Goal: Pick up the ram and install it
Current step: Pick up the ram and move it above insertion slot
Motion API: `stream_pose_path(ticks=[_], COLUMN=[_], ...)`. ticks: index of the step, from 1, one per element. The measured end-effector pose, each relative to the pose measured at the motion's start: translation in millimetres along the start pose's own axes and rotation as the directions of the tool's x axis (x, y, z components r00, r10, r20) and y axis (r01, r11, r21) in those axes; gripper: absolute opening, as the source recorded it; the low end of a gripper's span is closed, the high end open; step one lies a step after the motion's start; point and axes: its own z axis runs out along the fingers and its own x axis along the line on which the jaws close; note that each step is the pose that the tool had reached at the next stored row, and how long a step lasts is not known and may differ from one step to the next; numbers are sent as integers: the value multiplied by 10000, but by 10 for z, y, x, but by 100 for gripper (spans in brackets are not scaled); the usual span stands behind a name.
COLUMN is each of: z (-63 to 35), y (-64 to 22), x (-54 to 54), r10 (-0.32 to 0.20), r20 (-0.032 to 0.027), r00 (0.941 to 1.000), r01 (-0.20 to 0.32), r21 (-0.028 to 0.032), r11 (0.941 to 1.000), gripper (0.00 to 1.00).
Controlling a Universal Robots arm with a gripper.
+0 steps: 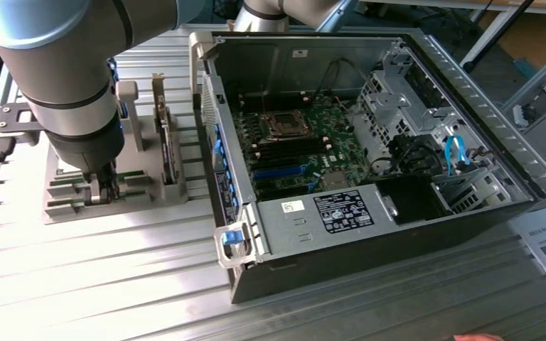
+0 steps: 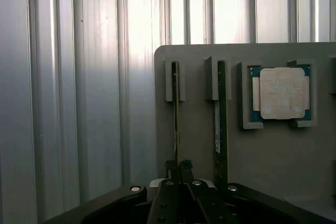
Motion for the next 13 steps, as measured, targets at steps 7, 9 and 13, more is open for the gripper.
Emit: stream_pose_path(ticks=[7,9,13], z=[-172,-304,-525], y=[7,13,21], x=[-4,-6,-11], r10=[0,0,0], r20=[0,0,1], r00=[10000,10000,10000], r01=[0,0,0], r21=[0,-1,0], r11=[10000,10000,10000], gripper=[12,12,12])
